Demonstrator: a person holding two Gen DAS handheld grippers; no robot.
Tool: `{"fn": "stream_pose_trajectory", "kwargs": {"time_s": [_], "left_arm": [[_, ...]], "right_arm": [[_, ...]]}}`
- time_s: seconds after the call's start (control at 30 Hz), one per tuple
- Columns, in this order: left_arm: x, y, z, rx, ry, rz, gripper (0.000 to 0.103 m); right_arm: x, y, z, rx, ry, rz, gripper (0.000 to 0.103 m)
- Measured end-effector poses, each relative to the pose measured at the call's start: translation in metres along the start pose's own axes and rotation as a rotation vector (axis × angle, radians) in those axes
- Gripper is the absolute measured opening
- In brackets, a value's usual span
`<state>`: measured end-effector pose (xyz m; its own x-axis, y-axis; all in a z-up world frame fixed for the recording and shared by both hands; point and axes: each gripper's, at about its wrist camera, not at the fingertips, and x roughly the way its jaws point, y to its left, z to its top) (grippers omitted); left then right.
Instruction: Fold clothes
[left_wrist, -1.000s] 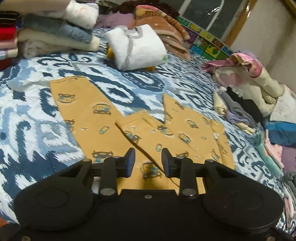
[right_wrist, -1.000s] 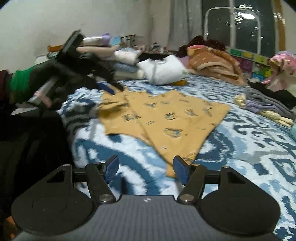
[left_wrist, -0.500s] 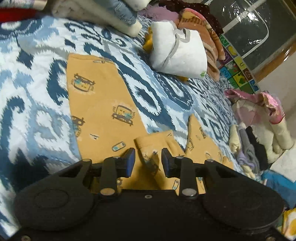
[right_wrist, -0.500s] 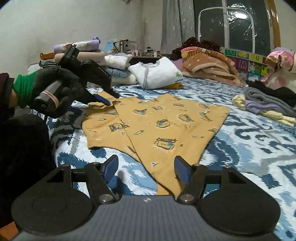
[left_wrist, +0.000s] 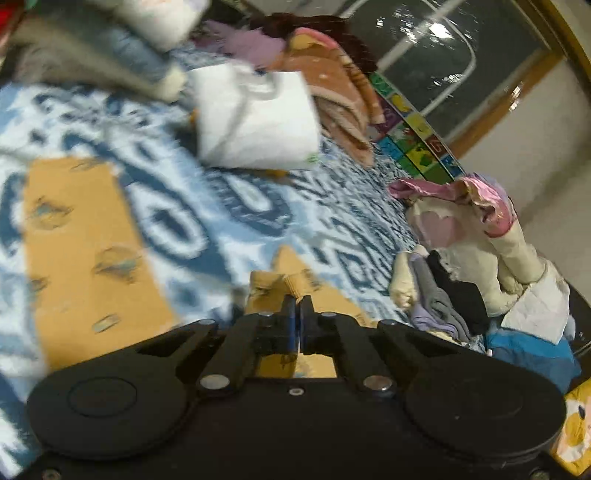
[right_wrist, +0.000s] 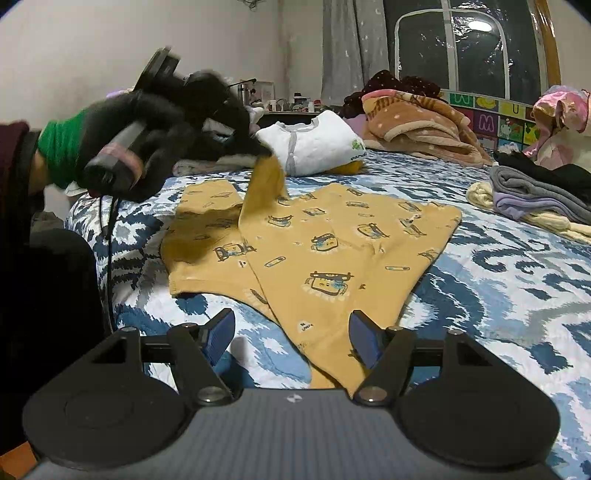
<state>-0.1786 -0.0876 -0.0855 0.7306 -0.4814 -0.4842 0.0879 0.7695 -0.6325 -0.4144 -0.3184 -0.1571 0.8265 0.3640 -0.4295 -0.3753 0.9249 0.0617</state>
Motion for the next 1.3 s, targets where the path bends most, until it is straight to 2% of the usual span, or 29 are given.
{"fn": "stream_pose_trajectory", "kwargs": {"time_s": [0.13,0.27,0.63,0.8,0.93,1.3], "left_arm": [[0.024,-0.028,0.003,0.022,0.027,-0.009,0.0],[0.05,-0.051,0.001,0.069,0.04,0.0,0.0],[0.113,-0.095,-0.014,0.136,0.088,0.002,0.0],[0.13,-0.11,-0.022,0.177,0.108,-0.005,0.0],[0.139,-0.117,-0.027,0.197,0.119,-0.02,0.0],[0.169,-0.136,-0.042,0.284,0.155,-0.003,0.0]], "right_arm": [[-0.002,-0.003,0.0,0.011,-0.012,0.005,0.068],[-0.002,-0.006,-0.001,0.025,-0.014,0.019,0.063],[-0.01,-0.018,0.001,0.063,-0.032,0.058,0.056],[-0.01,-0.022,0.003,0.069,-0.033,0.086,0.05],[-0.005,-0.019,0.002,0.061,0.015,0.106,0.046],[-0.01,-0.026,-0.003,0.101,0.037,0.109,0.046]]}}
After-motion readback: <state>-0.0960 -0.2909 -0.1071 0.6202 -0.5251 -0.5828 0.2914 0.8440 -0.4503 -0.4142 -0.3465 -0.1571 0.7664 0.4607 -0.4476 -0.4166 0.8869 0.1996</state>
